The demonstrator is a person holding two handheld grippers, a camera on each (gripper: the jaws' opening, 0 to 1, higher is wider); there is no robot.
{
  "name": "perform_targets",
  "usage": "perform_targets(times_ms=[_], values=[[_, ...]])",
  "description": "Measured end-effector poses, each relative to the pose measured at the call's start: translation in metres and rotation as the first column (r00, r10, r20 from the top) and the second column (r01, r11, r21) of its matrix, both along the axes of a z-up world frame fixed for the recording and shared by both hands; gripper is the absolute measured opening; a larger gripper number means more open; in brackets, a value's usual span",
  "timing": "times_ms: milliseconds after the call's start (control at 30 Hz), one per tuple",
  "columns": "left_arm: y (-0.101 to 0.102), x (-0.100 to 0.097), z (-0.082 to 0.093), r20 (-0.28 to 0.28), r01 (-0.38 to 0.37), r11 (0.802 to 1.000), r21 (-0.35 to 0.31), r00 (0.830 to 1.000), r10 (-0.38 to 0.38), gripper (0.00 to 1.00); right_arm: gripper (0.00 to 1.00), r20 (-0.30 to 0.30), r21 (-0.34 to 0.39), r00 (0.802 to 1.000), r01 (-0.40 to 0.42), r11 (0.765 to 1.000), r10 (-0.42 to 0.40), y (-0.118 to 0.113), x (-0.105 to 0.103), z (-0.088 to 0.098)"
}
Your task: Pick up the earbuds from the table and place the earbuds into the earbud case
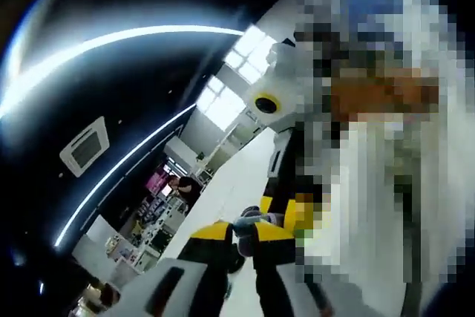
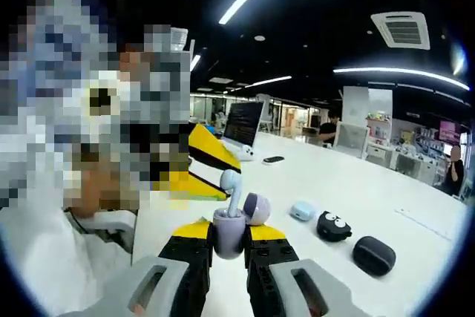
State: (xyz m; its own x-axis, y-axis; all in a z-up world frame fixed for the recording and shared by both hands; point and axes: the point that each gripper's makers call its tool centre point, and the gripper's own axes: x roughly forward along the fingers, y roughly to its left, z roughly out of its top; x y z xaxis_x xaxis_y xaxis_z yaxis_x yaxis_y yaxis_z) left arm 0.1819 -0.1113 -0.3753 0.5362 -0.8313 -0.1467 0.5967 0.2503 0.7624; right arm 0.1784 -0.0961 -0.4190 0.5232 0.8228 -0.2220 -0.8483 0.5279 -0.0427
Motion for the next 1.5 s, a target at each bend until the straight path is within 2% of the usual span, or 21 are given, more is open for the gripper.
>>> perform_targets(times_ms=[333,467,600,833,1000,1100,1200,1367,1433,1500], values=[[-0.003,-0.004,-0.006,0.015,0.030,0.999,0.031,0.999,-0.030,0.13,0.16,-0.013,-0.005,1.000,-0.007,1.000,0.007,0.001,-0.001,-0.003],[-0.003,-0.010,-0.006,-0.041,0.073,0.997,0.014,0.997,-0.073,0.13,0.16,-0.005,-0.041,1.000,-0.011,0.999,0.011,0.002,-0.001,-0.009],[-0.002,-0.011,-0.008,-0.047,0.075,0.997,0.025,0.996,-0.074,0.13,0.16,-0.015,-0.012,1.000,-0.021,1.000,0.021,0.002,-0.004,-0.005],[-0.001,-0.011,-0.013,-0.077,0.085,0.996,0.035,0.994,-0.082,0.13,0.16,-0.013,-0.013,1.000,-0.025,1.000,0.025,0.002,-0.004,-0.006],[0.003,-0.012,-0.008,-0.118,0.101,0.995,-0.005,0.988,-0.101,0.18,0.16,-0.026,0.004,0.999,-0.045,0.999,0.045,0.005,-0.006,-0.005],[0.002,-0.014,-0.010,-0.132,0.119,0.993,-0.002,0.984,-0.119,0.13,0.16,-0.035,0.025,0.998,-0.051,0.998,0.052,0.005,-0.007,-0.003],[0.001,-0.013,-0.010,-0.132,0.115,0.993,-0.006,0.985,-0.115,0.14,0.16,-0.033,0.023,0.998,-0.050,0.998,0.051,0.004,-0.007,-0.004],[0.004,-0.015,-0.002,-0.161,0.129,0.990,-0.053,0.978,-0.136,0.14,0.16,-0.047,0.084,0.997,-0.059,0.995,0.063,0.003,-0.007,0.003],[0.005,-0.017,0.005,-0.181,0.141,0.985,-0.098,0.971,-0.157,0.14,0.16,-0.053,0.103,0.997,-0.056,0.993,0.062,0.000,-0.005,0.005],[0.008,-0.017,0.009,-0.189,0.149,0.982,-0.116,0.967,-0.169,0.14,0.16,-0.057,0.122,0.996,-0.055,0.991,0.062,-0.001,-0.005,0.007]])
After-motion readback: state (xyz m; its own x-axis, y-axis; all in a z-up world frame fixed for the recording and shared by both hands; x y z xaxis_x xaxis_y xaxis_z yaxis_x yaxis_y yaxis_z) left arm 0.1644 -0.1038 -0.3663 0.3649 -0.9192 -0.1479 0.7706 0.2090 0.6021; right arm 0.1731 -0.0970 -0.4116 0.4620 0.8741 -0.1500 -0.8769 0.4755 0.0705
